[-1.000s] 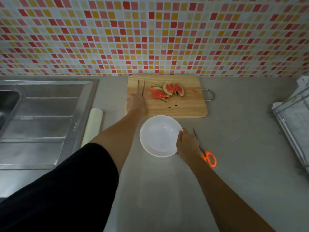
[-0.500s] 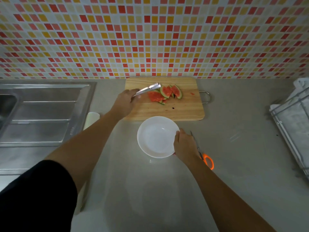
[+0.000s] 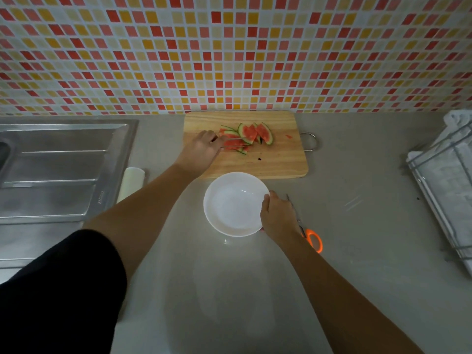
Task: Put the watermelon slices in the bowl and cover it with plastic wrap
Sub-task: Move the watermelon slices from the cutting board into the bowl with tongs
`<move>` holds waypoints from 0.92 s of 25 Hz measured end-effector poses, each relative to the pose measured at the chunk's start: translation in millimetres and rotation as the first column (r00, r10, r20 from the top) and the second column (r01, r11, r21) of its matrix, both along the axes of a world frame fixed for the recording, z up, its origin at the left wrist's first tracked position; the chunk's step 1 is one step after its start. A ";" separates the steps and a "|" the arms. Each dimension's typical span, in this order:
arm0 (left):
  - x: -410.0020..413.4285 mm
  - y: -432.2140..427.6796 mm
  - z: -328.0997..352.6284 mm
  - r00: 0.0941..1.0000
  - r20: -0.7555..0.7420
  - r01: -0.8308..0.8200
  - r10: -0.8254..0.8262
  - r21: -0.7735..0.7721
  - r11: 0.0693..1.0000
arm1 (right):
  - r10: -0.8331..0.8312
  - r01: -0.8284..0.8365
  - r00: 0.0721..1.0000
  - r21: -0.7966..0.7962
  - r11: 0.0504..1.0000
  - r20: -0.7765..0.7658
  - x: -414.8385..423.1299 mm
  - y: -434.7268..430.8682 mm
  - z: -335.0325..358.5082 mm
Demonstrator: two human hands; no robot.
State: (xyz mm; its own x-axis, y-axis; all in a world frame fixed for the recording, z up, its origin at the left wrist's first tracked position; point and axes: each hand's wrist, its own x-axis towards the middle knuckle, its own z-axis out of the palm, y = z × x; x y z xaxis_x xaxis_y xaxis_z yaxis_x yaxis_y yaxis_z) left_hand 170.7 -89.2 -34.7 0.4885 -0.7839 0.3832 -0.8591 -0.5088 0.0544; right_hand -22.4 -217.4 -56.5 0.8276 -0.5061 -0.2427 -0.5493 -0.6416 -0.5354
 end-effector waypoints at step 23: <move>-76.1 93.7 20.8 0.992 0.068 0.126 -0.109 -0.330 0.935 | -0.112 0.096 0.992 0.222 0.970 0.063 -3.6 2.1 7.9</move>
